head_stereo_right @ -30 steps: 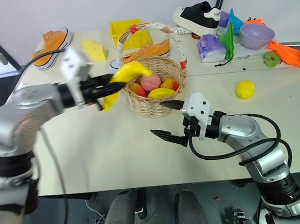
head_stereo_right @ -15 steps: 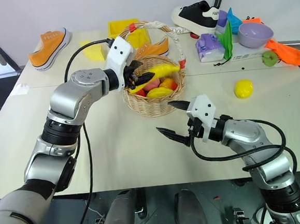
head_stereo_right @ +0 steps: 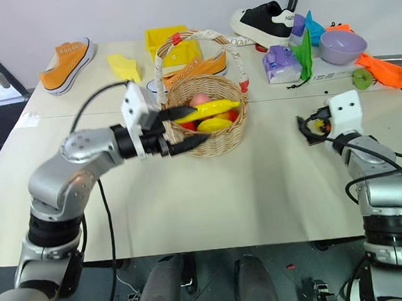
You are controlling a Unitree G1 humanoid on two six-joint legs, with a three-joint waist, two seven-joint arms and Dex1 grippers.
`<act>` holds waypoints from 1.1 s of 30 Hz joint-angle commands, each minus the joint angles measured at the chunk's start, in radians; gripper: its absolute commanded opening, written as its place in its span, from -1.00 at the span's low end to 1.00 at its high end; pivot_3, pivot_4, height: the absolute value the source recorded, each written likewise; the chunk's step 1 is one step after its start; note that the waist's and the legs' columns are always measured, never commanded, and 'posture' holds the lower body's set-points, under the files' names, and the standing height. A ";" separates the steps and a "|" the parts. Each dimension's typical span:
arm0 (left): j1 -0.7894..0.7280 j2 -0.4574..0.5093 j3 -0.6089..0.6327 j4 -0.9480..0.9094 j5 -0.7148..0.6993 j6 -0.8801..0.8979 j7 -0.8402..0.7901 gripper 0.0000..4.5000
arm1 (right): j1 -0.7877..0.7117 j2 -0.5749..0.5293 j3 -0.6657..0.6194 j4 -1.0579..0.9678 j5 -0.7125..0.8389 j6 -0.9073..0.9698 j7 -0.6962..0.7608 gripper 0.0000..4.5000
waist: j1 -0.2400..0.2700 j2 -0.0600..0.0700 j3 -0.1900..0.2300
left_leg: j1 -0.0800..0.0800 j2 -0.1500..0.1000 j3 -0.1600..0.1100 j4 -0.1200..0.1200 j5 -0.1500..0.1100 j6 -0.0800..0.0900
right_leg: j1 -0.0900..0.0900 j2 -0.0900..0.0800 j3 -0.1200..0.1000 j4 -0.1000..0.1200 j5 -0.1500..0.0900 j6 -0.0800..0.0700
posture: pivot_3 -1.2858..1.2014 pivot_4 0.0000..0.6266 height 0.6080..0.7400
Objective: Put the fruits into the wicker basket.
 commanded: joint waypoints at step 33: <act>0.104 0.073 0.040 0.033 0.077 -0.077 0.055 0.63 | -0.081 0.009 0.046 -0.131 0.157 -0.028 0.255 0.41 | -0.018 0.006 0.002 | 0.000 0.001 0.000 -0.001 0.000 0.000 | -0.001 0.002 0.000 0.000 0.000 0.000 | 0.03 -0.52 0.90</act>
